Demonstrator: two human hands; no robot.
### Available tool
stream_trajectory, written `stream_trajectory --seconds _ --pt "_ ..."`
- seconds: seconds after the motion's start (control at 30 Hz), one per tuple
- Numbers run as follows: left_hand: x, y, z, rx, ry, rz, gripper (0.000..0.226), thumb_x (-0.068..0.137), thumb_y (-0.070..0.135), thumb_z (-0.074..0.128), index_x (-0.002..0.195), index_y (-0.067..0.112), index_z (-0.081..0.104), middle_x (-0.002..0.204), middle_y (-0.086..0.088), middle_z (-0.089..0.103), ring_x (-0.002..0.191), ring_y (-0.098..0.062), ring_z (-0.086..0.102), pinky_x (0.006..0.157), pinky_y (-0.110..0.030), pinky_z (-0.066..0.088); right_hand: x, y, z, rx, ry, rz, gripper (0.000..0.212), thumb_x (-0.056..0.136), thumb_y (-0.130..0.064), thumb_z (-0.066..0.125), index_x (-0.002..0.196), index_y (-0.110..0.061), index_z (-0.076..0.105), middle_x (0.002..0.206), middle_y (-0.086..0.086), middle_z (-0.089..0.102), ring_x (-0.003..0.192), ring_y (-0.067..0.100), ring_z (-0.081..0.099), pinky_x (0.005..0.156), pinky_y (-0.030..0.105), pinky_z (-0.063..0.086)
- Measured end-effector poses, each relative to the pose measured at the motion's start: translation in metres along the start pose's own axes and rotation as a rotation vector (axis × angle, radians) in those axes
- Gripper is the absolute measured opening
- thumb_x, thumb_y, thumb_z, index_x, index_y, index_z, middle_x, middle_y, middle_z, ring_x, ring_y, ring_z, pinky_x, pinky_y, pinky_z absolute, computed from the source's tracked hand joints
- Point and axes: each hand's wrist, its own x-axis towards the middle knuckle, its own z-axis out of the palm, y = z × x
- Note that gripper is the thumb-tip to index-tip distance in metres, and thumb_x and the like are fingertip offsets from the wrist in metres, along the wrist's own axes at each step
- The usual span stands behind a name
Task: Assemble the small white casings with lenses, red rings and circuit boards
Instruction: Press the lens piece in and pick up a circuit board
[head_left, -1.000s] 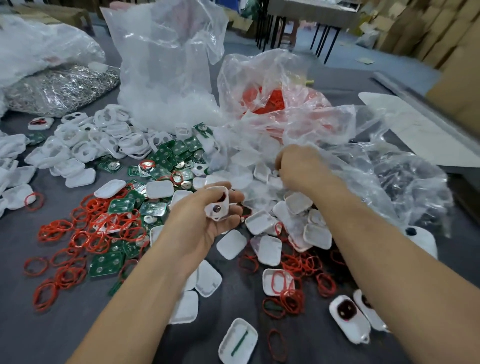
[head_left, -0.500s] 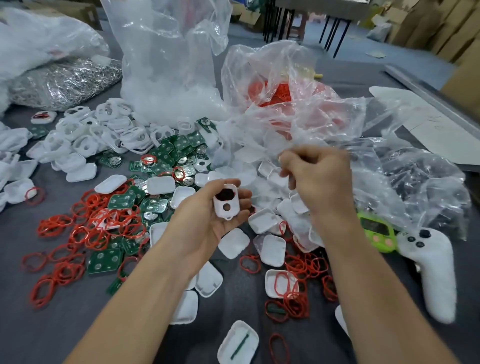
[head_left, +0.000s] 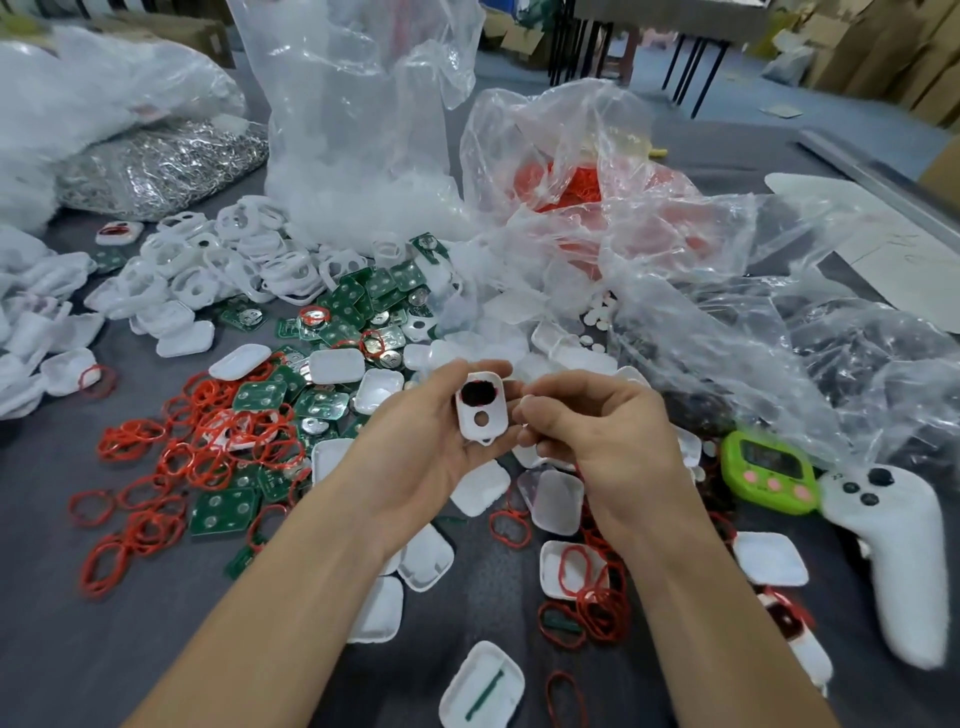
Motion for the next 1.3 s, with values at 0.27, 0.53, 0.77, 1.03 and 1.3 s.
stream_trajectory --seconds 0.27,0.53,0.77,1.03,1.3 --pt "0.002 -0.004 -0.002 -0.032 -0.069 0.007 0.041 0.106 0.029 0.044 0.124 -0.002 0.064 0.109 -0.017 0.073 0.092 -0.026 0.072 0.084 -0.039 0.063 0.003 0.002 0.001 0.055 -0.038 0.054 0.028 0.087 0.006 0.072 0.074 -0.017 0.082 0.074 0.009 0.076 0.057 0.013 0.064 0.055 0.018 0.053" --pt "0.004 -0.005 -0.001 0.025 -0.01 0.026 0.037 0.108 0.027 0.044 0.117 0.0 0.067 0.112 -0.019 0.072 0.097 -0.026 0.071 0.091 -0.045 0.061 0.004 0.005 0.002 -0.157 -0.021 -0.122 0.026 0.088 0.003 0.072 0.082 -0.019 0.084 0.083 0.002 0.08 0.081 0.013 0.075 0.072 0.022 0.058" --pt "0.0 -0.002 0.001 0.107 -0.043 -0.036 0.056 0.108 0.046 0.034 0.129 0.004 0.063 0.109 -0.01 0.074 0.091 -0.017 0.073 0.072 -0.029 0.06 -0.009 0.005 0.01 -0.564 0.045 -0.345 0.031 0.08 -0.011 0.084 0.084 -0.041 0.079 0.073 -0.022 0.075 0.068 0.0 0.072 0.063 0.017 0.056" --pt "-0.003 -0.006 0.006 0.172 -0.084 -0.024 0.071 0.093 0.055 0.042 0.138 0.002 0.055 0.122 -0.015 0.065 0.106 -0.025 0.064 0.095 -0.04 0.054 -0.007 0.008 0.01 -0.771 0.033 -0.344 0.018 0.079 -0.012 0.084 0.08 -0.029 0.081 0.074 -0.018 0.065 0.076 -0.008 0.059 0.066 0.003 0.04" --pt "-0.003 -0.008 0.005 0.139 -0.115 -0.003 0.065 0.092 0.052 0.046 0.135 0.005 0.058 0.112 -0.011 0.07 0.09 -0.018 0.07 0.079 -0.034 0.061 -0.005 0.011 0.014 -0.764 0.149 -0.345 0.02 0.07 -0.016 0.089 0.071 -0.033 0.079 0.071 -0.016 0.07 0.071 0.002 0.064 0.064 0.009 0.045"
